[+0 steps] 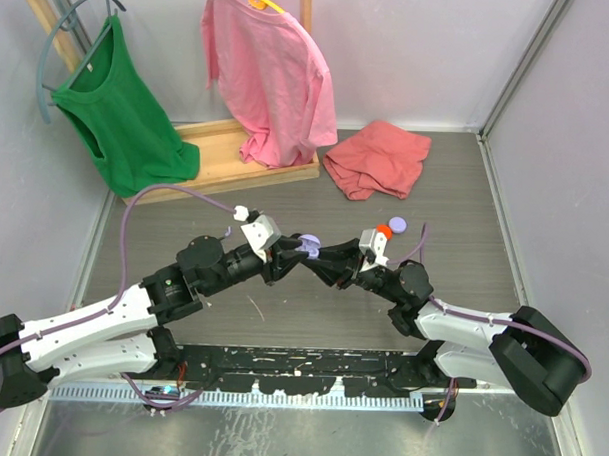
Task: Insert the wireless bluetooth earbuds into the charging case
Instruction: Place the earbud in the charging case.
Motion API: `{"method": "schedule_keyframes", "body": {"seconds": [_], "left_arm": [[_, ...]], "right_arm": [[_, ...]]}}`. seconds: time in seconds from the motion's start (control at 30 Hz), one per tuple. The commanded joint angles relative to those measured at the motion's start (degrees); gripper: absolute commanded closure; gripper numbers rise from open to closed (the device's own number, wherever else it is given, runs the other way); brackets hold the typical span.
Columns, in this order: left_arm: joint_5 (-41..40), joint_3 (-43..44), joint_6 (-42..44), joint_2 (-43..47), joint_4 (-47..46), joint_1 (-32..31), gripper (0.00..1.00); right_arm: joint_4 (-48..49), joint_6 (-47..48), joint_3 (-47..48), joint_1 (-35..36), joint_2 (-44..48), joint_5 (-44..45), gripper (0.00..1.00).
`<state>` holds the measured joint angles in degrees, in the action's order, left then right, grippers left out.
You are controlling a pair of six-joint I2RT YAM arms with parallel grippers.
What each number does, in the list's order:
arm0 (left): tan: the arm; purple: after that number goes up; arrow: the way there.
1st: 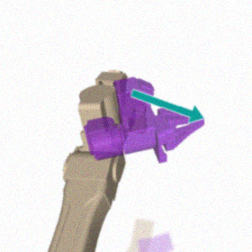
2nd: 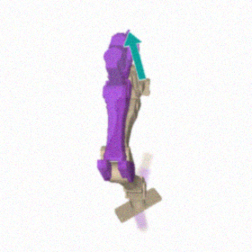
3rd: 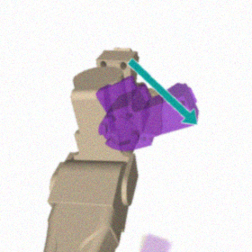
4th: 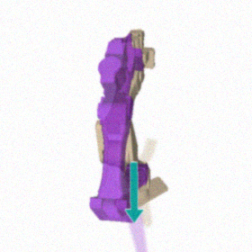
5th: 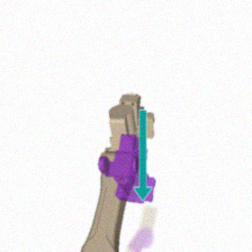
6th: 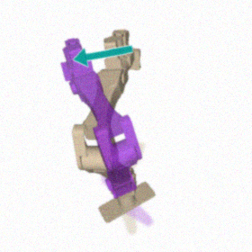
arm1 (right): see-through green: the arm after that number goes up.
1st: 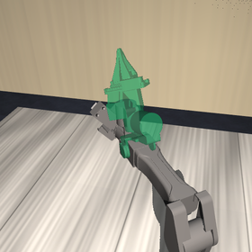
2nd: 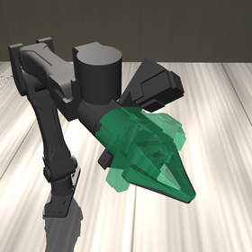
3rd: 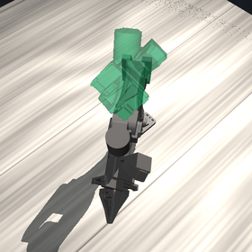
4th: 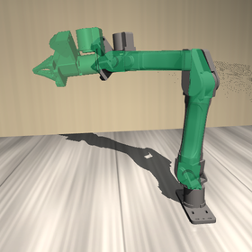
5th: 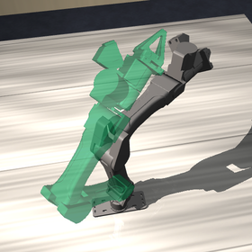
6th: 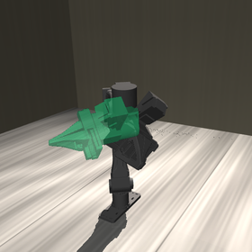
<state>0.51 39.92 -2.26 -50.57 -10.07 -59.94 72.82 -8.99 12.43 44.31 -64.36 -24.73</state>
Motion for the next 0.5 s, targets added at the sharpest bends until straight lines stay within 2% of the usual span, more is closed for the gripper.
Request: {"method": "schedule_keyframes", "body": {"seconds": [0.0, 0.3, 0.47], "left_arm": [[2.2, 0.5, 0.1, 1.1, -1.6, -0.2, 0.68], [2.8, 1.4, -0.6, 1.0, -0.6, -0.2, 0.63], [-1.4, 1.8, -3.6, 3.1, 1.2, -0.2, 0.49]], "right_arm": [[4.4, 0.8, 1.1, 0.2, 1.1, 0.5, 0.99], [4.3, 1.3, 0.8, 0.2, 1.2, 0.6, 0.99], [4.0, 1.8, 0.8, 0.2, 1.6, 1.1, 0.99]]}}
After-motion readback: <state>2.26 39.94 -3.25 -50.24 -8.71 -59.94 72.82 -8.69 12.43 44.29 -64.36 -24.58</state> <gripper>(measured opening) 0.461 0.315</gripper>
